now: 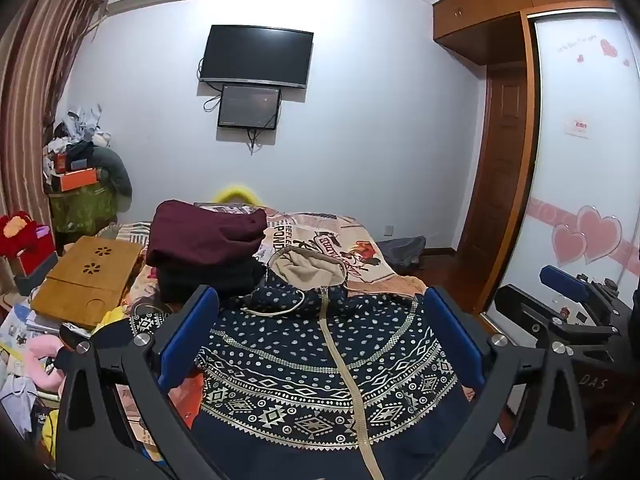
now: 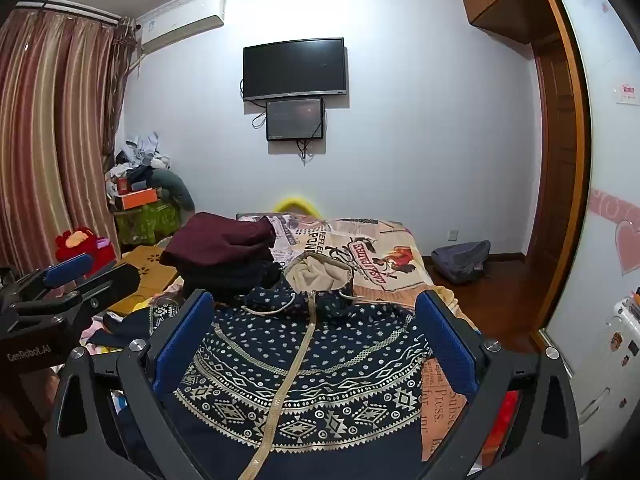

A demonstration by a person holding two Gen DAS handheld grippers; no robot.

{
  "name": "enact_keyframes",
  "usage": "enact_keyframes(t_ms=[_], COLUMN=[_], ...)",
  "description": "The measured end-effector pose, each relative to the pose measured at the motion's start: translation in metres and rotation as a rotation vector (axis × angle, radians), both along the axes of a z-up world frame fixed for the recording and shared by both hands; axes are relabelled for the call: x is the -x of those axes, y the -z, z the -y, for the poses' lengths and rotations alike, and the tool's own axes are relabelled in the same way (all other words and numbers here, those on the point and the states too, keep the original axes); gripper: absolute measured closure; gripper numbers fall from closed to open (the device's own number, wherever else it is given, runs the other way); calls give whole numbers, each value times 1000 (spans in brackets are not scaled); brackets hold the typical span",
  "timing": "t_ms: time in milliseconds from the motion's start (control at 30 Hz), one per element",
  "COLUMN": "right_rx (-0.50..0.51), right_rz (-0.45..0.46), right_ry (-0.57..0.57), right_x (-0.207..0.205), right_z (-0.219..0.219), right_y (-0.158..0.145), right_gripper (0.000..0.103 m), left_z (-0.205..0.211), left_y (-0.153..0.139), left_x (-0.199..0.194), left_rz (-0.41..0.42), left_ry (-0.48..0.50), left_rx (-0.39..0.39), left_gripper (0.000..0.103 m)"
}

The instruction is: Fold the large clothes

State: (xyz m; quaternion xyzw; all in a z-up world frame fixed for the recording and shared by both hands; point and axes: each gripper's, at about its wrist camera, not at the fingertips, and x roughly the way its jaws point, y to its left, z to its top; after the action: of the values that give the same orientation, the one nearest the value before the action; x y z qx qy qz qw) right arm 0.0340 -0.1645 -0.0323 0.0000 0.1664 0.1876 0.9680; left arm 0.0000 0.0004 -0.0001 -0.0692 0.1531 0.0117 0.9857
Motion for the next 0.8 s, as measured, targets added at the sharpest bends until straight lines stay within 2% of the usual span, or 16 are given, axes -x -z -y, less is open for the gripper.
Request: enact_keyframes(t_ms=[800], right_rx=[4], right_rz=[-7], right_ry=[-3], right_x=[-2], right_z=[-6], right_y=[8], right_gripper=[3], left_z=[-11], left_y=[9], left_x=[-1], left_rz=[-16], left_ry=[-39], left_rx=[0], left_gripper=[0])
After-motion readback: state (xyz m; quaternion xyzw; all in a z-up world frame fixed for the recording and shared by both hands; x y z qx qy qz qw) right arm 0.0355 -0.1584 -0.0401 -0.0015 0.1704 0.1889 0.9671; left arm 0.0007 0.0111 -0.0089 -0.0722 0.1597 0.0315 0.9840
